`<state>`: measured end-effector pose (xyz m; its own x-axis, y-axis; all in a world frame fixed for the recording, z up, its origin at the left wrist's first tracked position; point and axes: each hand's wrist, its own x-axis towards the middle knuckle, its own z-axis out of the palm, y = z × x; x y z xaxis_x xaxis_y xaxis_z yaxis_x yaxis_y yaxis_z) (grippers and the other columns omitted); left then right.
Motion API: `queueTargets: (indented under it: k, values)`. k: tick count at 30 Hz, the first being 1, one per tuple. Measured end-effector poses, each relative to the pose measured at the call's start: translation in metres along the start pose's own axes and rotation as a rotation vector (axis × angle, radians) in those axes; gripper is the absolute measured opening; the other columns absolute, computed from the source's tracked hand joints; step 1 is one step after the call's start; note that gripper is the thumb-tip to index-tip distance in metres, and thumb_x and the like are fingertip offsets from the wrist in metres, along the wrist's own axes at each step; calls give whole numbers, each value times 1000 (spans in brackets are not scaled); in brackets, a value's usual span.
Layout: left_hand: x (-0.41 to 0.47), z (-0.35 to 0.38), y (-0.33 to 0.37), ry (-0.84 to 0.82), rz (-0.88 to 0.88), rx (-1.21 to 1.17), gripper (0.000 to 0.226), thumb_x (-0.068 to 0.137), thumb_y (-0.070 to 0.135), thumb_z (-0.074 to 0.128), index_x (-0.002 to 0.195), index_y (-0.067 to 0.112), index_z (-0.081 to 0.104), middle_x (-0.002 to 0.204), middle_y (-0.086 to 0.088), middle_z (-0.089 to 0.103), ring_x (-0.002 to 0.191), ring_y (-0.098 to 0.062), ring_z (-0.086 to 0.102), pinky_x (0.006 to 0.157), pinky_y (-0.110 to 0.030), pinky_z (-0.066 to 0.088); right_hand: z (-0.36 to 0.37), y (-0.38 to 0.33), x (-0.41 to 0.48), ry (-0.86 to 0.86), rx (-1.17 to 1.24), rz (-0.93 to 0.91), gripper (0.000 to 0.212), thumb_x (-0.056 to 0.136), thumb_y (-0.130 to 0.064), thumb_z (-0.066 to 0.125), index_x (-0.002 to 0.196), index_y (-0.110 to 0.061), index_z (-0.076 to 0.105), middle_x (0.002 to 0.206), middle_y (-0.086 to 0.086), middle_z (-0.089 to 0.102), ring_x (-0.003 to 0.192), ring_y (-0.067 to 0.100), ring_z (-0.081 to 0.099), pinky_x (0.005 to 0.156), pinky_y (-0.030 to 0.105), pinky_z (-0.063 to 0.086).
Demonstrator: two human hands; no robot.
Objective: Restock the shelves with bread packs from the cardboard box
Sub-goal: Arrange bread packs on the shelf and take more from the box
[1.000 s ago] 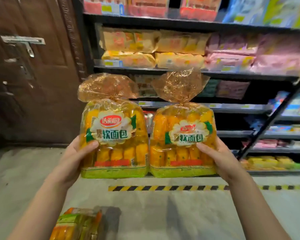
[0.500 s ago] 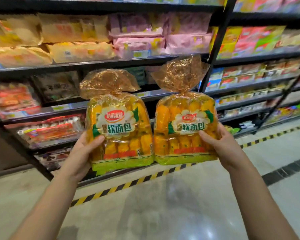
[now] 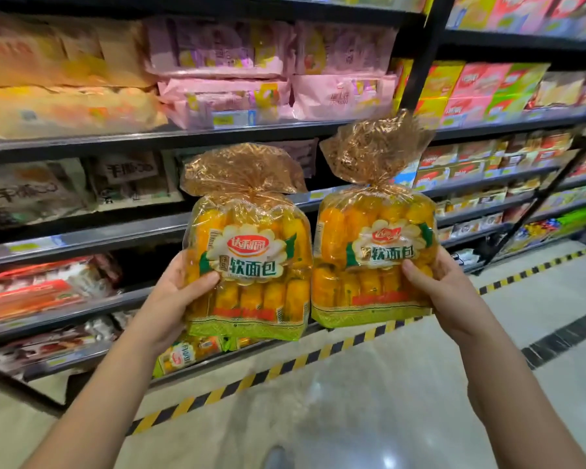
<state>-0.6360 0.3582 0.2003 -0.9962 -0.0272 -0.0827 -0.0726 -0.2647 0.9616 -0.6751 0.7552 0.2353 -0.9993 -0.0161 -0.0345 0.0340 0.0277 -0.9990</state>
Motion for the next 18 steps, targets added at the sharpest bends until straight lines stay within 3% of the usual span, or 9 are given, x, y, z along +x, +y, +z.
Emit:
queueTargets:
  k: [4,6,10,15,18]
  values:
    - [53,4,-8,35,10,-29,101,40,51,100,130,31,59,127,-3,72,113,-24,71,79,-37,63,-6,1,58,-17,-19,-1,58,85,-26,73,139,-26,55,126,-1,73,116,22,70,95,47,57]
    - [77,6,-14,45,5,-46,90,50,46,99,130,32,60,128,-3,71,117,-26,69,80,-36,63,-9,6,82,-20,-19,-3,57,85,-26,73,140,-26,54,128,0,72,117,23,69,95,47,57]
    - [110,14,-28,70,4,-32,95,43,55,99,128,33,62,128,-1,71,116,-20,70,82,-34,63,-19,22,118,-31,-4,5,59,82,-28,75,138,-22,56,125,1,73,116,23,70,85,35,61]
    - [133,32,-42,98,-19,-39,87,44,56,98,122,37,66,130,-4,71,118,-25,69,87,-41,62,-35,39,159,-43,-12,19,97,52,-61,93,135,-23,59,124,1,73,113,19,71,82,30,61]
    - [143,48,-55,144,-24,-50,72,56,50,95,121,37,67,131,-5,70,119,-26,68,89,-45,61,-47,49,186,-71,-34,24,84,59,-52,92,131,-24,61,118,-1,75,109,18,72,79,27,61]
